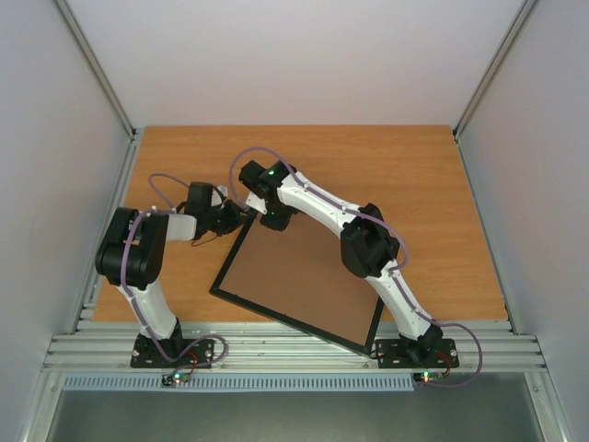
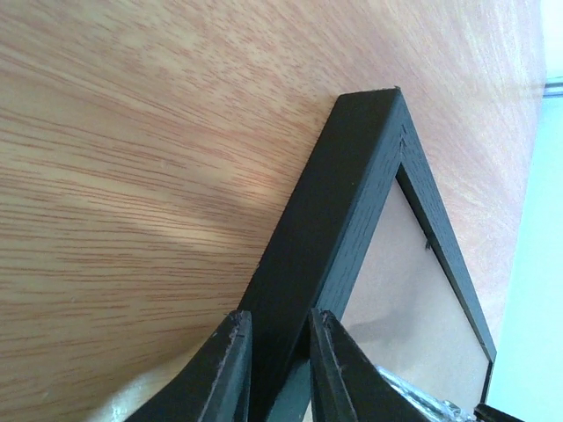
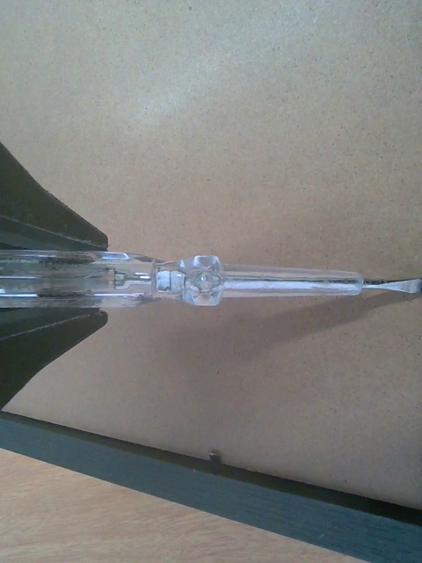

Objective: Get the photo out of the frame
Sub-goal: Release the photo frame item from the photo frame.

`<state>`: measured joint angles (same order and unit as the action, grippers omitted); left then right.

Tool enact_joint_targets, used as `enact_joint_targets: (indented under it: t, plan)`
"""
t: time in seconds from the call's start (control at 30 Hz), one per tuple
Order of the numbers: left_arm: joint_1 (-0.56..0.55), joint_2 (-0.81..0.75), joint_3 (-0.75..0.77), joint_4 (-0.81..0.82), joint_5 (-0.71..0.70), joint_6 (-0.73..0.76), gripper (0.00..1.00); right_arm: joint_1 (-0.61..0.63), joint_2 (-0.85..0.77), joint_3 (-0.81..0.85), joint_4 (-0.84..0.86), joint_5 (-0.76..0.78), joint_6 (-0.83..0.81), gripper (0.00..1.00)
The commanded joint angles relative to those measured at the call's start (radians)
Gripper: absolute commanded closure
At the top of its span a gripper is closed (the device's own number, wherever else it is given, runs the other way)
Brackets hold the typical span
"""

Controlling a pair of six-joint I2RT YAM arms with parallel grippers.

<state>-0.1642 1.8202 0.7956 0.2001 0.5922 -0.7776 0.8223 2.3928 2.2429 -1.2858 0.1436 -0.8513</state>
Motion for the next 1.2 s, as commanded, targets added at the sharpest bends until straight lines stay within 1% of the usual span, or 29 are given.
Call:
enact_joint_targets:
  t: [0.0,0.13,0.37,0.67,0.83,0.97,1.03,1.17]
  plan:
    - [-0.044,0.010,-0.050,-0.093,0.048,0.001,0.80,0.013,-0.043,0.087,0.351,0.002,0.039,0.99]
    - [-0.049,-0.003,-0.052,-0.112,0.044,0.017,0.80,0.021,-0.051,0.104,0.397,-0.002,0.014,0.99]
    - [-0.064,-0.013,-0.054,-0.128,0.043,0.036,0.80,0.029,-0.016,0.193,0.404,0.002,-0.038,0.99]
    - [-0.077,-0.045,-0.072,-0.136,0.023,0.039,0.80,0.031,-0.016,0.192,0.435,-0.003,-0.047,0.99]
    - [-0.071,-0.088,-0.077,-0.155,-0.015,0.034,0.80,0.031,-0.090,0.090,0.460,0.005,-0.054,0.99]
    - [-0.067,-0.136,-0.069,-0.193,-0.051,0.041,0.76,0.028,-0.176,-0.018,0.478,0.038,-0.043,0.99]
    - [-0.067,-0.169,-0.054,-0.262,-0.082,0.064,0.73,0.021,-0.231,-0.084,0.489,0.058,-0.025,0.99]
    - [-0.077,-0.254,-0.015,-0.392,-0.179,0.131,0.63,0.001,-0.369,-0.304,0.554,0.093,0.020,0.99]
